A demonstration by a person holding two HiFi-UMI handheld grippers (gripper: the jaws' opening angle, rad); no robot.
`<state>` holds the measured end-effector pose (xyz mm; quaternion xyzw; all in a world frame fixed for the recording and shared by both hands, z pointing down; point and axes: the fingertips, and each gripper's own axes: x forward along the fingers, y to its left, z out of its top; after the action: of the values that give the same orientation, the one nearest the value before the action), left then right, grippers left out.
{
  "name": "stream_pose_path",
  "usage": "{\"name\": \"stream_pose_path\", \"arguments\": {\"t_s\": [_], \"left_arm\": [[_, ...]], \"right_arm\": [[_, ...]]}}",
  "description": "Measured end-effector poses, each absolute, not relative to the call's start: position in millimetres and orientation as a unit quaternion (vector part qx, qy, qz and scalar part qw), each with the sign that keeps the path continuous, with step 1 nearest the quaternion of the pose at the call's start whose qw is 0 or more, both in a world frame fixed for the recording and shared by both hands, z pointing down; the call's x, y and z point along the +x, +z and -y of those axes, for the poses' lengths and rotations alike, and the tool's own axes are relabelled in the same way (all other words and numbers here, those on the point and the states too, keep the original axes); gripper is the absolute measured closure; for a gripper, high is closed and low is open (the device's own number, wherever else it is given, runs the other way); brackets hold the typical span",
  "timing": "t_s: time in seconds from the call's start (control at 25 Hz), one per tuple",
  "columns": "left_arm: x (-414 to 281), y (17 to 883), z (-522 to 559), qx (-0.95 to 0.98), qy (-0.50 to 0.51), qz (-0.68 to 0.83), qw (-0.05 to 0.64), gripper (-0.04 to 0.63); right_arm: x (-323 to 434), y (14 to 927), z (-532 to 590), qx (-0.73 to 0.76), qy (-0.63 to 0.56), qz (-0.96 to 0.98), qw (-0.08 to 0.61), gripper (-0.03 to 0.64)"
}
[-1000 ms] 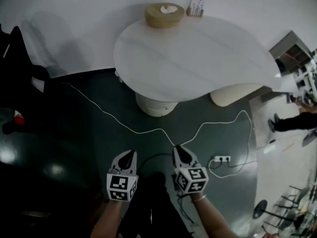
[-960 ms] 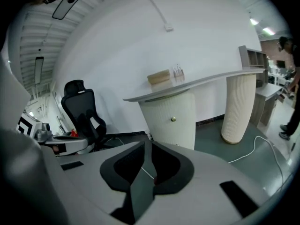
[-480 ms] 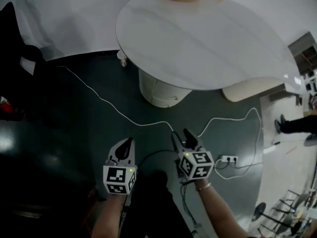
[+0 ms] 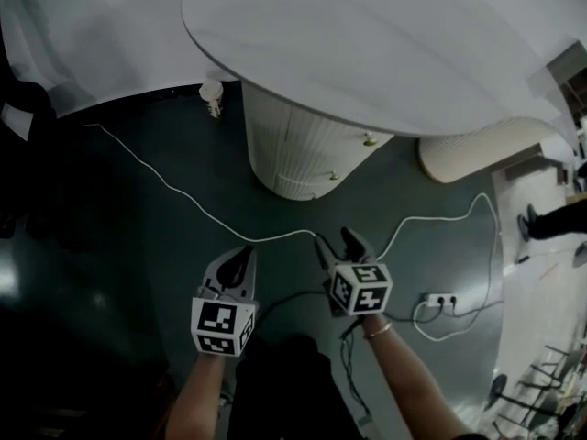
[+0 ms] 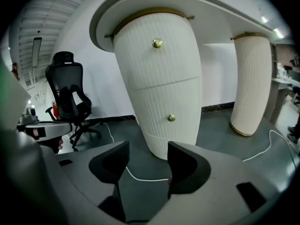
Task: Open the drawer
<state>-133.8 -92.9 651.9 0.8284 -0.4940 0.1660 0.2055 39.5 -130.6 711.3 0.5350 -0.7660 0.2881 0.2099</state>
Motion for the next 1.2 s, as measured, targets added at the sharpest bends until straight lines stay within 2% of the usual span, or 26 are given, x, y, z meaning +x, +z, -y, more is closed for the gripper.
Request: {"name": "stream_pose_path", "arguments": {"t_s": [0.24,0.56,1.0,1.2], "left_arm": [[-117,715,123,0.846,0.162,0.472,0.186,0.592],[-108,801,153,0.85,0.16,0.46,0.2,0.592],[-90,876,180,0.855,0.154,0.452,0.2,0.592],[-91,895,182,0.85,0.155,0.456,0.215,0.592]], "right_arm": [[54,795,166,0.55,0.271,0.756,0.23,0.383],[56,888,211,0.563,0.255,0.746,0.247,0.383],[72,963,260,0.587,0.249,0.725,0.261,0.383],[82,984,270,0.588,0.23,0.719,0.29,0.383]]}}
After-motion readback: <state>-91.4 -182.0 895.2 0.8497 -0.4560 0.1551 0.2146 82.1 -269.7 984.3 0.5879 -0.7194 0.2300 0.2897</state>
